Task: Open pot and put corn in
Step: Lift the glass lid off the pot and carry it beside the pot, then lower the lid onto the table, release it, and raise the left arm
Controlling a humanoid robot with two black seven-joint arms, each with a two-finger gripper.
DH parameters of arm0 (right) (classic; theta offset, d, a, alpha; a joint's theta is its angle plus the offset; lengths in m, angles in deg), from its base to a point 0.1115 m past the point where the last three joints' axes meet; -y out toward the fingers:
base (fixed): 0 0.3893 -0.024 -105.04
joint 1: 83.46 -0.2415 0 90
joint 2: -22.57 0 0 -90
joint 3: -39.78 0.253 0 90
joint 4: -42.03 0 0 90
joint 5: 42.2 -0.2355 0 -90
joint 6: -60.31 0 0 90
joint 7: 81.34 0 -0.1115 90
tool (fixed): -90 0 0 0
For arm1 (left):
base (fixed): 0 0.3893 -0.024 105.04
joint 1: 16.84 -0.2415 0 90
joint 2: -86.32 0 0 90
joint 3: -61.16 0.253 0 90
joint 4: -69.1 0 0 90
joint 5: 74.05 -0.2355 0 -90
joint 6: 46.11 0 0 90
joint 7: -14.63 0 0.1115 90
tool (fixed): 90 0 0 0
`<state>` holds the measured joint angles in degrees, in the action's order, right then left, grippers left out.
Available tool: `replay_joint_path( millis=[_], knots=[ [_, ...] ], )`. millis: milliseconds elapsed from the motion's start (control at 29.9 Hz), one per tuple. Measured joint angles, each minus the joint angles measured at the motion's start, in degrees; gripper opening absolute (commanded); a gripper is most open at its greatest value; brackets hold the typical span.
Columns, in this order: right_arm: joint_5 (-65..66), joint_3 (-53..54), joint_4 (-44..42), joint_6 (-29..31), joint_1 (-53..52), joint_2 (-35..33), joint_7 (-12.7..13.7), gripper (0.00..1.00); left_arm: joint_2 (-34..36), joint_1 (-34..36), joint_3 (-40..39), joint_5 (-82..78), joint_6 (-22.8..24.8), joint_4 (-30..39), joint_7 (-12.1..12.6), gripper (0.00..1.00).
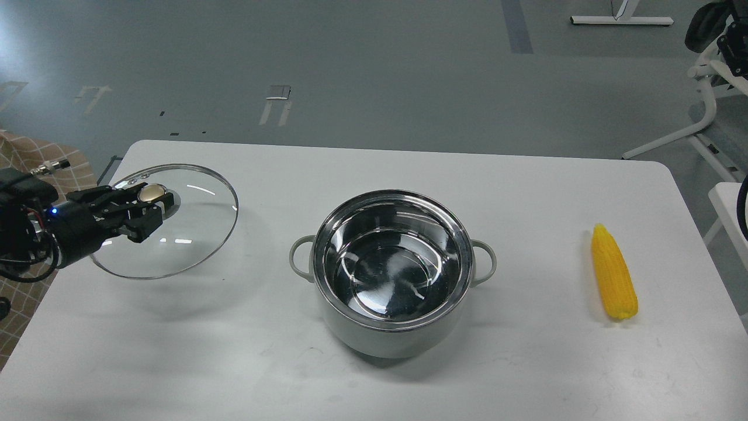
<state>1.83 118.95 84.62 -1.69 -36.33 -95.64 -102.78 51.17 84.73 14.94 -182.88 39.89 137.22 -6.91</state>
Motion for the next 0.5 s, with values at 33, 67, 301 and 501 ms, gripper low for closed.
replay_joint_path(
  millis=[33,67,301,501],
  knots=[
    [0.0,-0.01,0.0,0.0,0.03,0.0,0.0,1.0,-0.96,-0.02,0.98,0.0,-1.19,-1.52,0.01,0.21],
    [0.0,-0.02,0.0,0.0,0.06,0.03,0.0,1.0,-1.89,-0.04,2.0,0.01,-2.34,-2.92,0.0,0.22],
    [0.0,0.03,0.2,0.0,1.24,0.51,0.0,1.0,-4.46,-0.03,4.27,0.16,-4.76,-5.35,0.08,0.24],
    [0.0,0.1,0.36,0.0,1.27,0.51,0.0,1.0,-4.74,-0.09,4.47,1.03,-4.88,-5.79,0.1,0.37]
  ],
)
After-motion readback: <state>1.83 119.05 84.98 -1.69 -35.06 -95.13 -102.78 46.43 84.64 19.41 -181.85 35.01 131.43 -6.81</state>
